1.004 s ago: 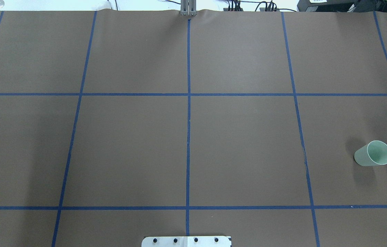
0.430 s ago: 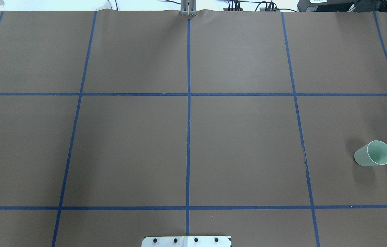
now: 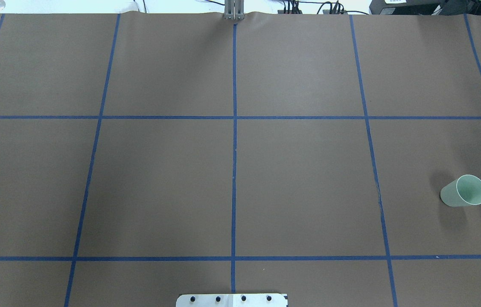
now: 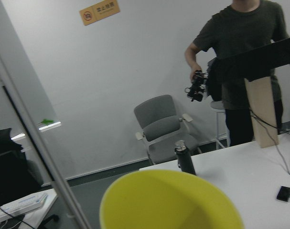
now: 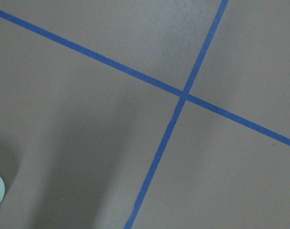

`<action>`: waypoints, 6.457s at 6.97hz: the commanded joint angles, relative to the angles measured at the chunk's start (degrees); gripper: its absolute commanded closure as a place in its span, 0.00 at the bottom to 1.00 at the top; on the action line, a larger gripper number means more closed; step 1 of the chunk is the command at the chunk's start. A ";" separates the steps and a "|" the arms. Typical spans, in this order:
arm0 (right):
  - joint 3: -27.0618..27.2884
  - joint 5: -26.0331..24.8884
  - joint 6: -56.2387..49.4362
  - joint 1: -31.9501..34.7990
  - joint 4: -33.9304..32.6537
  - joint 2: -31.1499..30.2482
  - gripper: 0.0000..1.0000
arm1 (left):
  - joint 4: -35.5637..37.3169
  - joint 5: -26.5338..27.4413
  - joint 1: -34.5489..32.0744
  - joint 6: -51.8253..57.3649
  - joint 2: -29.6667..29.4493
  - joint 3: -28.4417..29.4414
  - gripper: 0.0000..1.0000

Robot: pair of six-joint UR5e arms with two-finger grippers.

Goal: Transfer and stack yellow cup on green cup

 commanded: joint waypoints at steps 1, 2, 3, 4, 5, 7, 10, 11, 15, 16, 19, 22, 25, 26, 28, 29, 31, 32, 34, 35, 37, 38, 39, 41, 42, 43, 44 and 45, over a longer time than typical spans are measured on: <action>-0.03 0.01 0.16 0.00 0.16 0.04 0.00 | -0.04 -1.13 10.85 0.07 -7.00 -0.02 0.82; -0.30 0.01 0.50 0.00 0.16 0.47 0.00 | -0.04 -1.13 16.55 0.07 -10.86 -0.02 0.83; -0.47 0.09 1.64 -0.09 0.16 1.09 0.00 | -0.13 -2.09 22.35 0.25 -12.55 0.07 0.83; -0.39 0.27 2.61 -0.09 0.25 1.96 0.00 | -0.65 -2.62 27.46 3.47 -13.87 -0.10 0.85; -0.30 0.44 4.18 -0.09 0.16 3.54 0.00 | -2.22 -7.07 32.12 5.24 -14.40 0.33 0.86; -0.39 5.77 9.62 -0.26 0.25 7.40 0.00 | -2.32 -12.20 40.38 6.13 -19.05 1.39 0.86; 0.58 7.65 24.61 -4.90 0.34 14.68 0.00 | -9.33 -10.46 51.58 7.62 -21.43 6.11 0.89; 1.62 7.65 31.55 -7.71 0.34 17.67 0.00 | -10.23 -10.45 53.42 11.20 -23.70 8.92 0.89; 11.37 7.30 62.75 -21.24 0.43 28.66 0.00 | -19.36 -10.28 57.48 11.50 -30.40 21.32 0.85; 11.74 7.30 67.34 -23.79 0.51 32.34 0.00 | -19.38 -10.28 57.74 11.41 -30.58 21.43 0.83; 12.36 4.42 79.65 -32.58 11.54 35.28 0.00 | -19.55 -7.03 59.23 11.32 -30.58 21.60 0.82; 11.22 -4.02 88.20 -42.34 10.12 40.36 0.01 | -20.87 -6.94 59.59 11.23 -30.67 21.52 0.80; 9.73 -5.96 87.61 -47.18 4.47 44.24 0.01 | -22.10 -6.76 59.85 11.06 -30.58 21.34 0.74; 7.55 -6.23 87.61 -48.59 4.38 45.99 0.01 | -22.10 -6.76 59.85 11.06 -30.58 21.43 0.72; 7.17 -7.55 87.52 -50.44 4.29 45.83 0.01 | -22.10 -6.76 59.85 11.06 -30.67 21.34 0.72; 7.17 -8.51 87.52 -51.06 4.21 45.83 0.01 | -22.10 -6.76 59.85 11.06 -30.67 21.43 0.71; 7.17 -10.70 86.99 -52.12 3.42 46.00 0.01 | -22.10 -6.76 59.85 11.06 -30.58 21.52 0.71; 7.17 -11.85 86.64 -52.38 3.42 46.00 0.07 | -22.10 -6.76 59.85 11.06 -30.67 21.52 0.68; 7.09 -12.74 84.72 -53.61 3.42 46.35 0.23 | -22.10 -6.76 59.85 11.06 -30.58 21.69 0.67; 6.56 -12.74 84.62 -53.79 3.42 47.14 0.32 | -22.10 -6.76 59.85 11.15 -30.58 21.69 0.67; 5.59 -12.74 84.53 -53.88 3.42 47.94 0.54 | -22.10 -6.76 59.85 11.06 -30.58 21.78 0.67; 5.59 -12.65 84.53 -53.88 3.42 47.94 0.66 | -22.10 -6.76 59.85 11.15 -30.58 21.87 0.66; 5.59 -12.65 84.53 -53.88 3.42 47.85 0.77 | -22.10 -6.76 59.85 11.15 -30.58 21.87 0.64; 5.59 -12.65 84.00 -53.79 3.42 47.59 1.00 | -22.10 -6.76 59.85 11.15 -30.58 21.96 0.61; 5.59 -12.74 83.92 -53.79 3.33 47.50 1.00 | -22.10 -6.76 59.85 11.15 -30.58 21.87 0.58; 5.68 -13.43 83.91 -53.79 3.07 47.41 1.00 | -22.10 -6.76 59.85 11.15 -30.58 21.95 0.32; 5.68 -13.70 83.65 -53.70 3.06 47.24 1.00 | -22.10 -6.76 59.94 11.15 -30.58 21.87 0.02; 5.68 -13.70 83.65 -53.62 2.98 47.06 1.00 | -22.10 -6.76 59.94 11.15 -30.58 21.87 0.01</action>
